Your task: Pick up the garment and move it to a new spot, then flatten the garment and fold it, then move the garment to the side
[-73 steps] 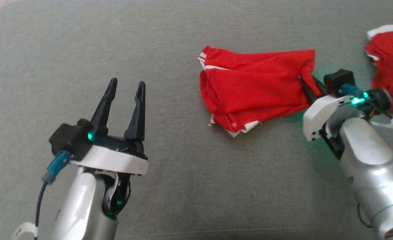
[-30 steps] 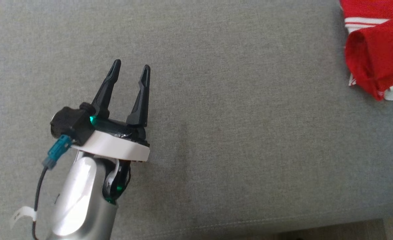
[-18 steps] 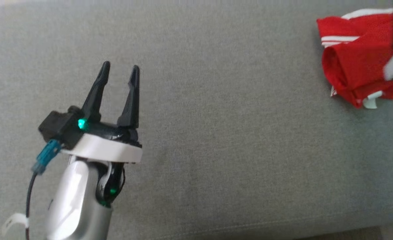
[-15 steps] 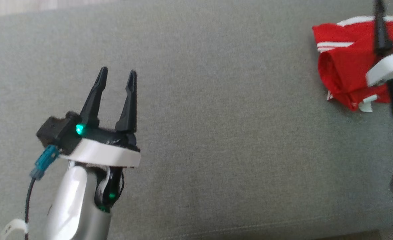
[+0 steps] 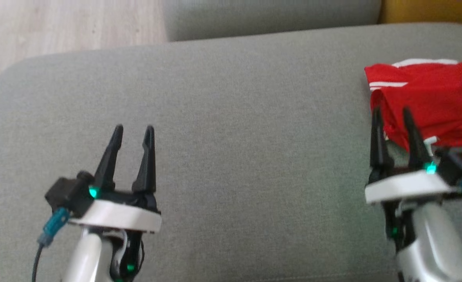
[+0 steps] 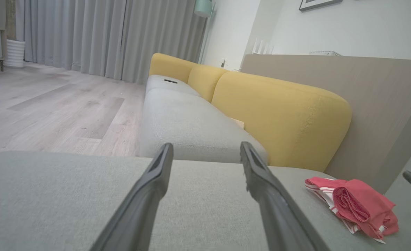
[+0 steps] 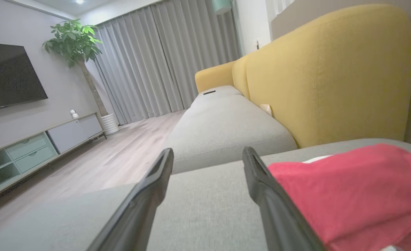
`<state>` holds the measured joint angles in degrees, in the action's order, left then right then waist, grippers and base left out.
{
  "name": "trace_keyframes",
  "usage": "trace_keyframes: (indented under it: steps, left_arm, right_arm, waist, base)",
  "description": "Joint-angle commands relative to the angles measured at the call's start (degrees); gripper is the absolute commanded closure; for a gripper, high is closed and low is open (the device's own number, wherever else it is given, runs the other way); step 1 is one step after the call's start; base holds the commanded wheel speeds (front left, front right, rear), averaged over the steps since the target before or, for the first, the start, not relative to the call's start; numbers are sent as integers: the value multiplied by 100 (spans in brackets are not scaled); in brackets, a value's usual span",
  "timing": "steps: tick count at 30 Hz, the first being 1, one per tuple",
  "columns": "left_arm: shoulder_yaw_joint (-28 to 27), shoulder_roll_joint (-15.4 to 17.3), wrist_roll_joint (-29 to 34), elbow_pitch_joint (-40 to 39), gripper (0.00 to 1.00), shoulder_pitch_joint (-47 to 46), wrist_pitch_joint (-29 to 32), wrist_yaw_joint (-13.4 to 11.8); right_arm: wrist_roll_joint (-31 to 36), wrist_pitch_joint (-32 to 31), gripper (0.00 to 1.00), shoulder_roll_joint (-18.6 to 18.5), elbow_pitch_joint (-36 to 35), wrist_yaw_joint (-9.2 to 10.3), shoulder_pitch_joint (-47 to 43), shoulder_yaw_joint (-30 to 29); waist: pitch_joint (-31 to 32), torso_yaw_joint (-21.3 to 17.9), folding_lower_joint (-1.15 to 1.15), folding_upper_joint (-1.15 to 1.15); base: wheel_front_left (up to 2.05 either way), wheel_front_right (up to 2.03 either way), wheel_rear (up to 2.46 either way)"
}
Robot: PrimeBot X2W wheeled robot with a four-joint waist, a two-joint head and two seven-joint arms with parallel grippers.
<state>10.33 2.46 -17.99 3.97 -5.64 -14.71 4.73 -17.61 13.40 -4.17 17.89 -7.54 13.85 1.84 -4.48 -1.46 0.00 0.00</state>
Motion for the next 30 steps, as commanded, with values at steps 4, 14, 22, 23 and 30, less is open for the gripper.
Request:
trace_keyframes:
  steps: [4, 14, 22, 23, 30]
  left_arm:
    - [-202, 42, -55, -171, 0, 68, -29, -74]
    - [-226, 42, -56, -151, 0, 314, -29, -263]
    - [-243, 42, -20, -129, 0, 275, -29, -458]
    - [-237, 42, -19, -124, 0, 274, -29, -467]
    - [-208, 42, 18, -101, 0, 266, -29, -482]
  right_arm:
    - [159, 123, 0, 92, -224, 5, -218, 235]
    - [184, 158, 0, 127, -351, 5, -535, 324]
    - [143, 159, 0, 128, -463, 5, -542, 352]
    - [141, 159, 0, 128, -469, 5, -545, 354]
    - [126, 159, 0, 129, -483, 5, -543, 362]
  waist:
    - [193, 19, 0, 0]
    - [294, 6, 0, 0]
    - [289, 8, 0, 0]
    - [289, 9, 0, 0]
    - [272, 6, 0, 0]
  base:
    - [0, 0, 0]
    - [0, 0, 0]
    - [0, 0, 0]
    - [0, 0, 0]
    - [0, 0, 0]
